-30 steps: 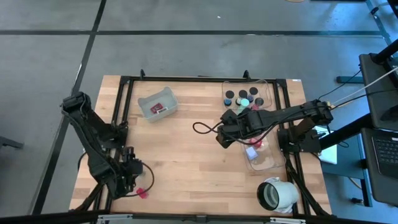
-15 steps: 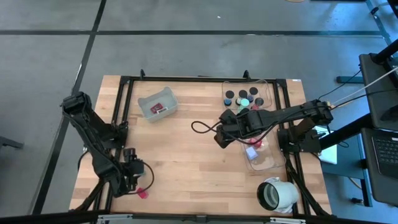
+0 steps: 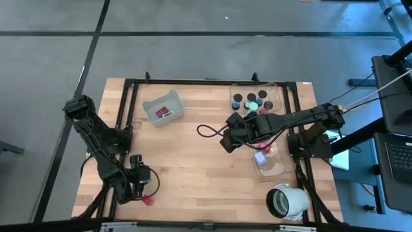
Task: Pick & Place Office items
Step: Put the blue digital clock into the gray bin
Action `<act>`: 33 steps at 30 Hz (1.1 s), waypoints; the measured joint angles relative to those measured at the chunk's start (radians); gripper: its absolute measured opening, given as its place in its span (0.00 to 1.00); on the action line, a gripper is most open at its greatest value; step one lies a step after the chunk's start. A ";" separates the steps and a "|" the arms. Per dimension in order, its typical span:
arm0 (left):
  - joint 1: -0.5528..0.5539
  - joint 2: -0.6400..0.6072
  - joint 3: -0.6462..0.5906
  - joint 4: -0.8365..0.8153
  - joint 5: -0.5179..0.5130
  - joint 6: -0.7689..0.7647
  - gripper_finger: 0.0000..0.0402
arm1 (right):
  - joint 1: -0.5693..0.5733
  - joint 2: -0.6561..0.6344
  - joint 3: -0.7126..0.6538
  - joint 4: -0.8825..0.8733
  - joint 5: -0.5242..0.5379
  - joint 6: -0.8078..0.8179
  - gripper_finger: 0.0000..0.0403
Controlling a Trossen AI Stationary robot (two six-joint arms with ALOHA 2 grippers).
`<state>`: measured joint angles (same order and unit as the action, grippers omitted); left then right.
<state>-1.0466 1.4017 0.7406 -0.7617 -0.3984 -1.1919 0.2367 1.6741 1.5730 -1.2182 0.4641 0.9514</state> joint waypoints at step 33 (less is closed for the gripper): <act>0.141 -0.263 0.009 -0.102 -0.231 0.021 0.15 | 0.000 0.000 0.000 0.009 0.045 -0.123 0.65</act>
<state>-0.9058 1.1391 0.7498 -0.8642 -0.6298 -1.1707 0.2363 1.6745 1.5730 -1.2095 0.5090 0.8284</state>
